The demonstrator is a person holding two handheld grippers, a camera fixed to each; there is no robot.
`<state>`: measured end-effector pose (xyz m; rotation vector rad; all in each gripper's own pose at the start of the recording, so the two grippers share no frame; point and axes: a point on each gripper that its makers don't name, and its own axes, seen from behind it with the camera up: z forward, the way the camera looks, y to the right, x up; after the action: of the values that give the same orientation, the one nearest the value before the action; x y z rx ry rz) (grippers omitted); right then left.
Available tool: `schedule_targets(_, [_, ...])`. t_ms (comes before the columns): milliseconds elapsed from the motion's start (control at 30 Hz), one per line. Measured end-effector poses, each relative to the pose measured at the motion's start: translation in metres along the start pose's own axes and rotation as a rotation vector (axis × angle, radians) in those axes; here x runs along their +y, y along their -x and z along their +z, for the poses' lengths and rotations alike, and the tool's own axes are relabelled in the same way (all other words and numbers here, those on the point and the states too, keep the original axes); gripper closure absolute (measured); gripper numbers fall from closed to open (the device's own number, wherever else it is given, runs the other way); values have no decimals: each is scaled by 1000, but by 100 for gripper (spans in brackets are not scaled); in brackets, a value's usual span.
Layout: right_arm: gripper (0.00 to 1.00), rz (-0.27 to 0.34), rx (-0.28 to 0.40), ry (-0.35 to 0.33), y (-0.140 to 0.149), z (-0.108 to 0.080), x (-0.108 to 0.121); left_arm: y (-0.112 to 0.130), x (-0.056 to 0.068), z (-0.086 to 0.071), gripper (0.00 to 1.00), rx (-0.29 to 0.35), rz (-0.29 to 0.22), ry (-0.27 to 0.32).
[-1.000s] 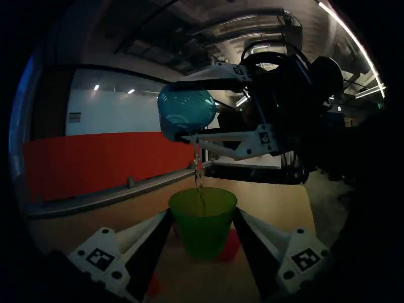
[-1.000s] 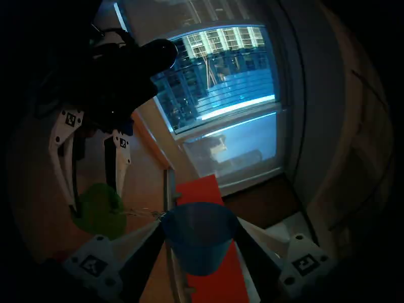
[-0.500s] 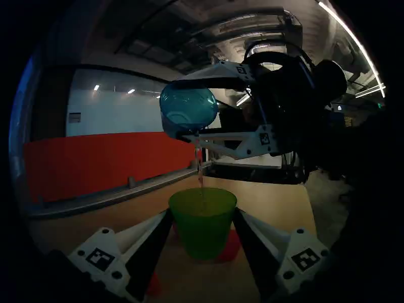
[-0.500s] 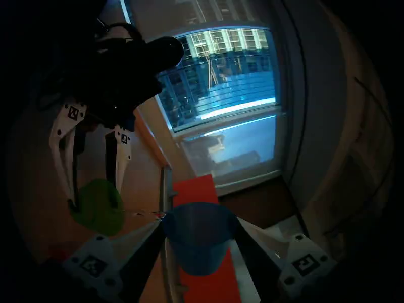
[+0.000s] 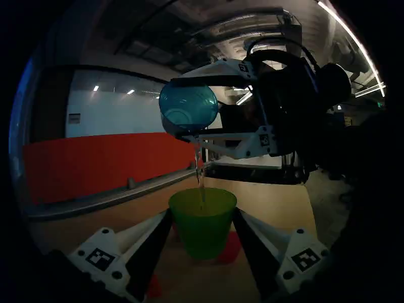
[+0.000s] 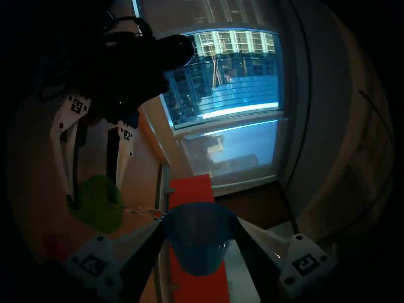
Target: Pour water
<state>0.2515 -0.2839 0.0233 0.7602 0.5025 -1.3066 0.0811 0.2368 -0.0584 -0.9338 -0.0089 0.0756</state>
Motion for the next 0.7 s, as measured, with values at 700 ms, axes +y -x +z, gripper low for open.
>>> schedule_targets(700, [9,-83,-13,11,-3,1,5,0,-1,3,15,1,3,-3])
